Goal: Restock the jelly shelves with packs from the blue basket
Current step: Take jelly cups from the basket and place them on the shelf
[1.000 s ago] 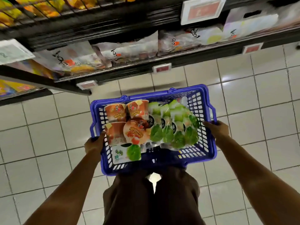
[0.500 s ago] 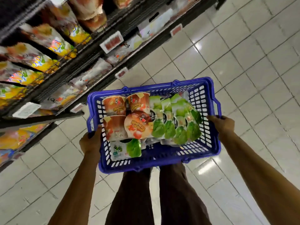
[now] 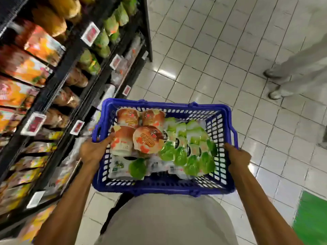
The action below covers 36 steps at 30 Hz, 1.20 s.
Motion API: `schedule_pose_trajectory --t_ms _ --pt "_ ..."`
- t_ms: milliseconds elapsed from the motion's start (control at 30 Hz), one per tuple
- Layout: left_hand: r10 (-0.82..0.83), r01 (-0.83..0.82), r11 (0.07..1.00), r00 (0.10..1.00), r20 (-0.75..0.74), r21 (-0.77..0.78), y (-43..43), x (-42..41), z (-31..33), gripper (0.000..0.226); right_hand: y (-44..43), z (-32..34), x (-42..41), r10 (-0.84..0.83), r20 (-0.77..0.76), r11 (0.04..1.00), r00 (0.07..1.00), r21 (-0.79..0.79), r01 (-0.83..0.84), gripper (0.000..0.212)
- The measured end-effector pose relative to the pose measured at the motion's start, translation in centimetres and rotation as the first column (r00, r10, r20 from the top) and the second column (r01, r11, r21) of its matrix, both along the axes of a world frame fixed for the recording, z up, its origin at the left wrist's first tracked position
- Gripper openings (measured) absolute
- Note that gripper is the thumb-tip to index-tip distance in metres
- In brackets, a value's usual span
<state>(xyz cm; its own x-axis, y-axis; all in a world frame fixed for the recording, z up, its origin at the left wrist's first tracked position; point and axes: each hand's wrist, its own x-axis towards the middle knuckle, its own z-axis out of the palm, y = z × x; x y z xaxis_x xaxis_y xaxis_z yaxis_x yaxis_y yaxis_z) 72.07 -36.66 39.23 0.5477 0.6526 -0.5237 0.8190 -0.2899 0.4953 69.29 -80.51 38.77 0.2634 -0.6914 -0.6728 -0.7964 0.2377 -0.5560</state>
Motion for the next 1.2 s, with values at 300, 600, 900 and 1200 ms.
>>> schedule_pose_trajectory --t_ms 300,600,900,1200 --pt "-0.087 0.09 0.996 0.992 0.092 -0.026 -7.3 12.1 3.4 0.067 -6.4 4.2 6.1 -0.142 0.089 0.99 0.986 0.037 0.14 0.017" --pt "-0.15 0.155 0.987 0.983 0.104 -0.045 -12.2 27.1 1.5 0.06 -10.8 4.7 18.9 -0.2 0.085 0.98 0.976 0.022 0.199 0.018" --pt "-0.16 0.169 0.984 0.977 0.143 -0.052 -17.4 45.3 1.4 0.072 -16.0 6.4 36.0 -0.168 0.085 0.983 0.982 -0.055 0.173 0.026" --pt "-0.132 0.134 0.991 0.983 0.124 -0.004 -25.5 62.4 0.3 0.041 -24.3 4.6 55.4 -0.145 0.083 0.989 0.986 -0.016 0.147 0.029"
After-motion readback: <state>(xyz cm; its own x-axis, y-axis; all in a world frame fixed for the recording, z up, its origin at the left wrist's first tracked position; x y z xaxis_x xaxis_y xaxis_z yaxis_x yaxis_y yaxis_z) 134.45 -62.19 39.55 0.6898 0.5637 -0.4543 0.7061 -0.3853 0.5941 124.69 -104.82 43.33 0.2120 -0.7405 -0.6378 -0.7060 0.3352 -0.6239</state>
